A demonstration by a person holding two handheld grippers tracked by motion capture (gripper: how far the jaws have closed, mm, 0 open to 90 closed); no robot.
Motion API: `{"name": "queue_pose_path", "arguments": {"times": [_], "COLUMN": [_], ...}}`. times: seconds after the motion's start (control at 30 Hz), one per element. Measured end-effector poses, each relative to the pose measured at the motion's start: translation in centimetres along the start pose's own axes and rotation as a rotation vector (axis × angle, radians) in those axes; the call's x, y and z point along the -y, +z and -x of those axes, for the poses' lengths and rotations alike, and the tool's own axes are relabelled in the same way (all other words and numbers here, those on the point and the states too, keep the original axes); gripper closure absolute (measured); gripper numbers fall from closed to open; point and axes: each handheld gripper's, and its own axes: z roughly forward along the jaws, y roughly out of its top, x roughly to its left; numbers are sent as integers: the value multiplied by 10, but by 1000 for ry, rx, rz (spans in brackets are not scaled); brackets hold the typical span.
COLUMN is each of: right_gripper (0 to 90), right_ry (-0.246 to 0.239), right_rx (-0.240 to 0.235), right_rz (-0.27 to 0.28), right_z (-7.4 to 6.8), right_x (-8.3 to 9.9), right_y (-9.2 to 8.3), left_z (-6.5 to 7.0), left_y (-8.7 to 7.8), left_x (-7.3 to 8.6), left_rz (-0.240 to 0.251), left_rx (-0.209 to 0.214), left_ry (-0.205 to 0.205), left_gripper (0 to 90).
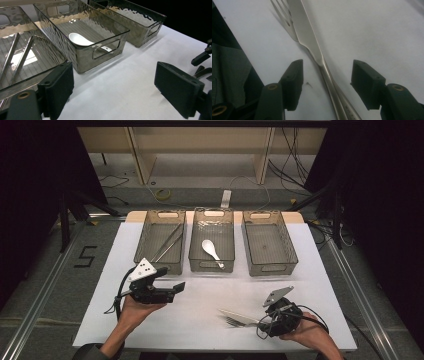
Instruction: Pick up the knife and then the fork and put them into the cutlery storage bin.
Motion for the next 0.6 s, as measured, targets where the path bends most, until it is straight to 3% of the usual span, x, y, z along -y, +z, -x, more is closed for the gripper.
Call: {"name": "queue_pose_path", "arguments": {"times": [0.23, 0.6], "right_gripper": [456, 628], "right_ry": [-16, -72], "right_rx": [8, 11], "right_rz": [-48, -89], "right_z": [2, 0], "right_x": [-1, -2], "right_y": [10, 16], "left_z": [-1, -1], "left_y": [0, 0], "left_x": [0, 0], "left_rz": [6, 7], "left_rx": [-5, -8], "left_ry": [-5, -4], "left_gripper": [154, 154]}}
